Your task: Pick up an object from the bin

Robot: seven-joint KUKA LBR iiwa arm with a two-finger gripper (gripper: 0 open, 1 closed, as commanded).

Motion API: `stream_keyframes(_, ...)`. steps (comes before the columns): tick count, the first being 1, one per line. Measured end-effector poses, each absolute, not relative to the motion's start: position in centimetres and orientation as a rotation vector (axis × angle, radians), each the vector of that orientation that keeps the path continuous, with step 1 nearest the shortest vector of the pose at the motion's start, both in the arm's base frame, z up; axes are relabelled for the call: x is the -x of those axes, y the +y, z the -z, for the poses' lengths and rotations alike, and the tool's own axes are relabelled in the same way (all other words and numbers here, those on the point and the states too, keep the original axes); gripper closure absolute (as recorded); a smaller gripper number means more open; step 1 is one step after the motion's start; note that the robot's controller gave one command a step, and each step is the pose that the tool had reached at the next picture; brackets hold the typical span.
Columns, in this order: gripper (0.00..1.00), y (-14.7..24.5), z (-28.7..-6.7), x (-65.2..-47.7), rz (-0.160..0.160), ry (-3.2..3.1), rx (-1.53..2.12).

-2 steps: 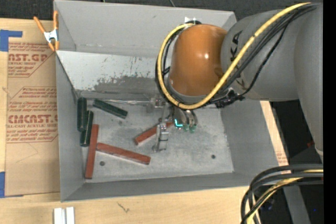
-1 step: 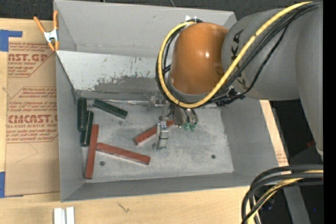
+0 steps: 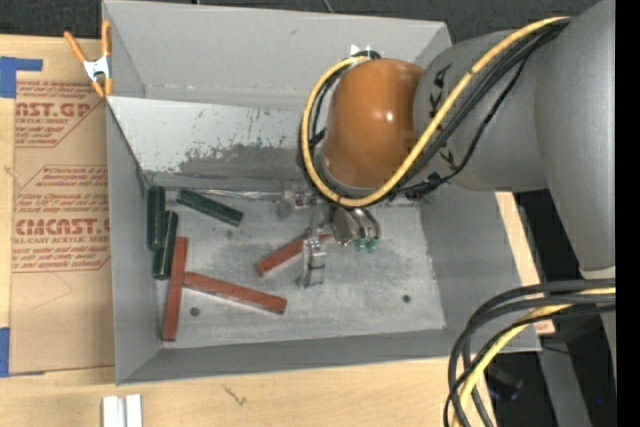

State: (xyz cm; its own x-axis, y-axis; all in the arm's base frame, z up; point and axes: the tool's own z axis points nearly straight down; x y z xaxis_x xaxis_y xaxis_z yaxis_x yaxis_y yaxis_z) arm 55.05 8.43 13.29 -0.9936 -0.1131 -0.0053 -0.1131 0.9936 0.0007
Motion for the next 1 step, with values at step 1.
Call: stream_keyframes(1, 0.0, 6.57, -6.65, -56.69, 0.0, 3.134, 0.252)
